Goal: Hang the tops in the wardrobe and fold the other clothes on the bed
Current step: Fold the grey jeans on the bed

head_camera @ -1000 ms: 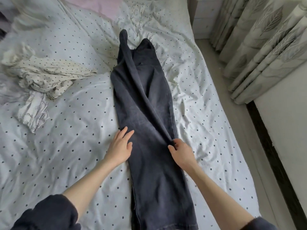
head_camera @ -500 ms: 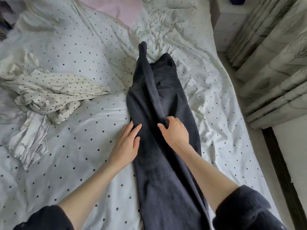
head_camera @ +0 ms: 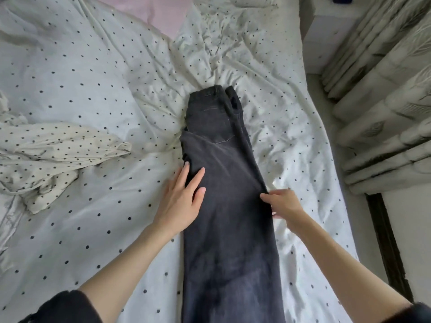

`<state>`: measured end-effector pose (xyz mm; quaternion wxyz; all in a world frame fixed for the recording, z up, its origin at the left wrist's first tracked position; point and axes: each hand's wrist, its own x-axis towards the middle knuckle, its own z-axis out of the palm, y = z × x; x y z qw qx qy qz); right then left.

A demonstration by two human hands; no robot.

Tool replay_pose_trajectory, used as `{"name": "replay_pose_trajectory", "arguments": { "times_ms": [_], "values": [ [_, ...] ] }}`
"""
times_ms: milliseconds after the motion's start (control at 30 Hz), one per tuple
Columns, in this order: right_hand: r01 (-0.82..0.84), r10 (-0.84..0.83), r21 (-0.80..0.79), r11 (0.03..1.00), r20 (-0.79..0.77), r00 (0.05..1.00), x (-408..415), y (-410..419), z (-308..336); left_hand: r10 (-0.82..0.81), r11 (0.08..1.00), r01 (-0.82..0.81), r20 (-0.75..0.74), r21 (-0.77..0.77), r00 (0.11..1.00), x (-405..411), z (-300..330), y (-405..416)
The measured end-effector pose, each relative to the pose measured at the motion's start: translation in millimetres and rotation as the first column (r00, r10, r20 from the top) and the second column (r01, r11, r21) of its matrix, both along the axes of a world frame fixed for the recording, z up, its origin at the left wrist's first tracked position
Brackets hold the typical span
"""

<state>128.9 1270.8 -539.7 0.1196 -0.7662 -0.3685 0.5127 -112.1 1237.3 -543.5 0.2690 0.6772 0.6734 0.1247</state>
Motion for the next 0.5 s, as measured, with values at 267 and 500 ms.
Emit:
{"name": "replay_pose_trajectory", "arguments": {
  "times_ms": [267,500],
  "values": [
    [-0.105,0.100,0.108,0.989,0.047,0.994,-34.7,118.1,-21.1,0.120,0.989,-0.124,-0.055,-0.084,0.991,0.5,-16.3,54.1],
    [-0.195,0.187,0.115,0.974,0.074,0.980,-60.0,180.4,-45.5,0.304,0.953,-0.302,0.054,-0.033,0.951,5.2,-16.3,69.4]
  ]
}}
